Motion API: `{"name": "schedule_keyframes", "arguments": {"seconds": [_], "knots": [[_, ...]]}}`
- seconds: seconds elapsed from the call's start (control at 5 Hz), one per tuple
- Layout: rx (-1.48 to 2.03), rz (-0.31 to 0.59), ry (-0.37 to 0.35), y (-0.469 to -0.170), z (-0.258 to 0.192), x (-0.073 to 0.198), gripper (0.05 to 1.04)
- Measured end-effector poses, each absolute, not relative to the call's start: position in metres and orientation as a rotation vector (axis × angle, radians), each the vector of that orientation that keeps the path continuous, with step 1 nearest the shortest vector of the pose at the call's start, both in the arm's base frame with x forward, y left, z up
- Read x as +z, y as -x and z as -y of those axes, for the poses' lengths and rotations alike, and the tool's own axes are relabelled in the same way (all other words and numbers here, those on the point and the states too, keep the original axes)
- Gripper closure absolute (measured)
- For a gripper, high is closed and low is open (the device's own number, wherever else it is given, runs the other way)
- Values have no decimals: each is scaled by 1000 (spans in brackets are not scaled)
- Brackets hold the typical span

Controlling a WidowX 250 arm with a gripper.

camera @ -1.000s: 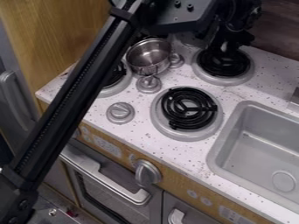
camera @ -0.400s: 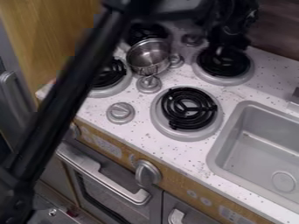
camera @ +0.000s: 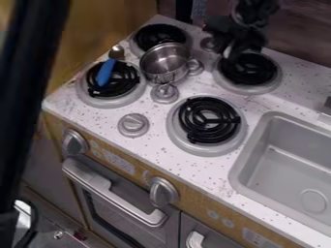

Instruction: Moved the sushi roll from the top right burner to the down right burner

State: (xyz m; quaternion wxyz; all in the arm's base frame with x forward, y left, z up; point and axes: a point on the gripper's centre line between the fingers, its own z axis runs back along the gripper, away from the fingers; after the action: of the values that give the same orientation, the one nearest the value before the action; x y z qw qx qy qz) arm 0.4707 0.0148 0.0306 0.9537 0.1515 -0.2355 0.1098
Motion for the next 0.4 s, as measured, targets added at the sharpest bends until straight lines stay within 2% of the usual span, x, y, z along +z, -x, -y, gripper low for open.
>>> {"name": "schedule_keyframes", "arguments": {"seconds": [0.4], "knots": [[163, 267, -181, -401, 4, 22, 729]]}}
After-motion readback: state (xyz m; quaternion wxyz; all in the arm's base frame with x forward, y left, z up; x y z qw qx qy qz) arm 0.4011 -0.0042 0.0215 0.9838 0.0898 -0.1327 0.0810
